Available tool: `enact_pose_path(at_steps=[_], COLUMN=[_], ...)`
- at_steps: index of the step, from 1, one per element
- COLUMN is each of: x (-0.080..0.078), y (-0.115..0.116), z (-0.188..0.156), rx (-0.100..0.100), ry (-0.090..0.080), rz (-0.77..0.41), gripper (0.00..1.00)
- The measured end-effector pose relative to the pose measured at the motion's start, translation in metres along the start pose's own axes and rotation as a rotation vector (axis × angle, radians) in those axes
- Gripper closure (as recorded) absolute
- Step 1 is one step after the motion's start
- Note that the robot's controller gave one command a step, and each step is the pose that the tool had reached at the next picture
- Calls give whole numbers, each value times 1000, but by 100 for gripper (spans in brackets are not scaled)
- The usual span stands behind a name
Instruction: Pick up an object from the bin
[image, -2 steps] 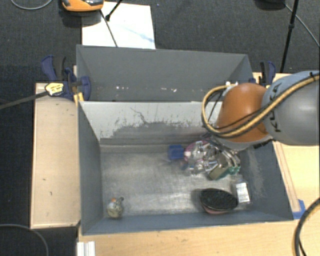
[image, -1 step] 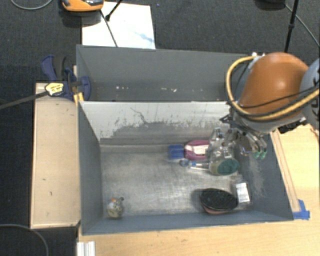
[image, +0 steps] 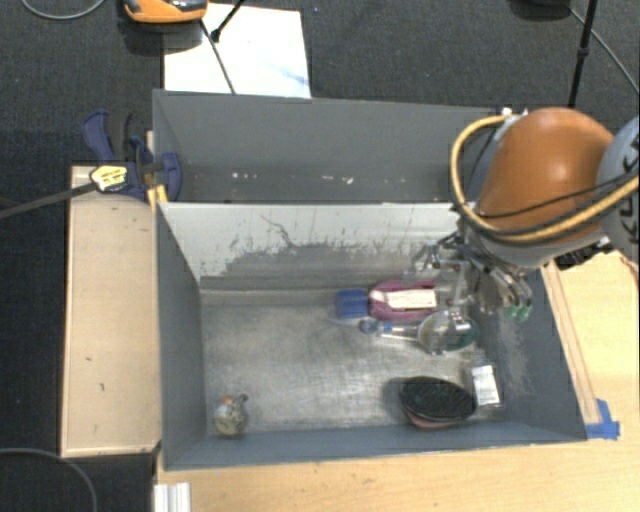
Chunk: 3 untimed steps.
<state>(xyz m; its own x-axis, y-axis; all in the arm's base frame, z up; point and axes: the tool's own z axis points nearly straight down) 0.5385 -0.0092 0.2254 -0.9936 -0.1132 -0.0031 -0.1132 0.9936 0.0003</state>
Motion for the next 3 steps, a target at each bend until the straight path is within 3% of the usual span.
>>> enact_pose_path(at_steps=[1,2,3], x=[-36,-48,-66], y=[31,30,1], z=[121,125,136], rx=[2,1,-1], ry=[-6,-32,-41], rz=[-193,-52,-335], gripper=[0,0,0])
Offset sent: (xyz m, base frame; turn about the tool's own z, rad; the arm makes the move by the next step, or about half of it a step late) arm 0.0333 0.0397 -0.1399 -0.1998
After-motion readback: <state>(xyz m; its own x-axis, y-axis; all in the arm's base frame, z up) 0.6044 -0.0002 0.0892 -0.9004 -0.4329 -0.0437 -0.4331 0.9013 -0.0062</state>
